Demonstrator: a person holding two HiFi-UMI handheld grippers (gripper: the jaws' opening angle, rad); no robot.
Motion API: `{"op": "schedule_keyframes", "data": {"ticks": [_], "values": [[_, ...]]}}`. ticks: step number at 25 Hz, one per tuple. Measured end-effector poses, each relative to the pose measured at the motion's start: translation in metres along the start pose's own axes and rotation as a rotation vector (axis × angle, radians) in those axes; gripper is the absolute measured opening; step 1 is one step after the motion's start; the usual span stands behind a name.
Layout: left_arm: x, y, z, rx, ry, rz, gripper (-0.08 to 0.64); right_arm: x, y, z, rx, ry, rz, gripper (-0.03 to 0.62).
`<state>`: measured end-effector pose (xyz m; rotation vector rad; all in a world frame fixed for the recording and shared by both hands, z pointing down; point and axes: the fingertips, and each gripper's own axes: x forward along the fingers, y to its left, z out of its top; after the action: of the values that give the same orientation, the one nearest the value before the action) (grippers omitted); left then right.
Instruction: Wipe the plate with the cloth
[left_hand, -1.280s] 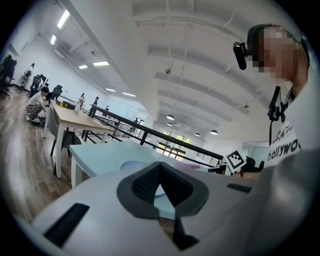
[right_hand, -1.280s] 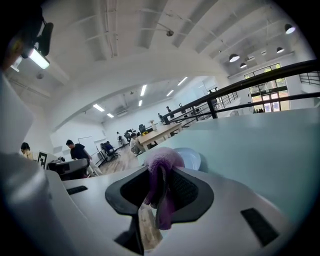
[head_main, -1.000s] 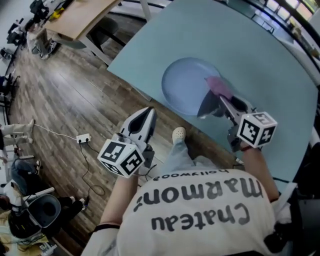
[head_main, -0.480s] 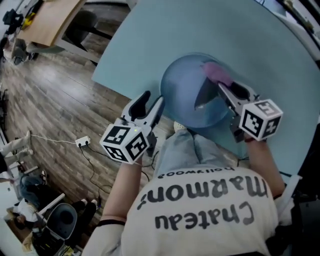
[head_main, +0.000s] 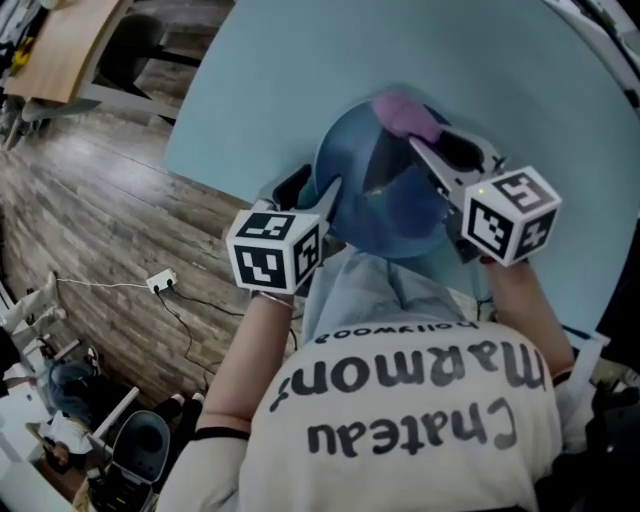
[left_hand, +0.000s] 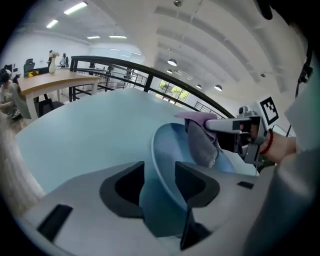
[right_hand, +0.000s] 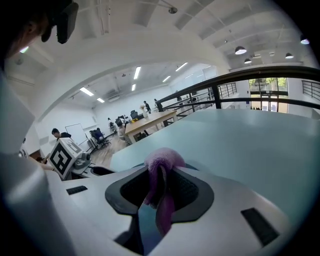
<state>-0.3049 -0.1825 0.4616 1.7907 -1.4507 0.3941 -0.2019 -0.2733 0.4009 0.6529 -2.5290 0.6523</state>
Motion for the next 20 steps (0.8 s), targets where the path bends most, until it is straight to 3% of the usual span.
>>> {"op": "schedule_keyframes", "data": {"ticks": [2,4,9,14,20], "values": [[0.001,0.003,-0.002,-0.008,0.013,0.004,0.115,0.006,0.008,0.001,0.004,0.004,0.011,0.127],[0.002,0.003,-0.003,-0.008,0.019,-0.004,0.081,0.012,0.018,0.0,-0.004,0.008,0.022,0.127],[0.006,0.004,-0.007,-0.022,0.021,0.002,0.071,0.021,0.033,-0.014,-0.042,0.029,0.036,0.128],[-0.006,0.012,0.008,-0.09,-0.066,0.05,0.028,0.025,0.051,-0.018,-0.075,0.038,0.073,0.128],[-0.025,-0.005,0.029,0.009,-0.158,0.103,0.017,0.016,0.067,-0.018,-0.055,0.009,0.121,0.129]]}}
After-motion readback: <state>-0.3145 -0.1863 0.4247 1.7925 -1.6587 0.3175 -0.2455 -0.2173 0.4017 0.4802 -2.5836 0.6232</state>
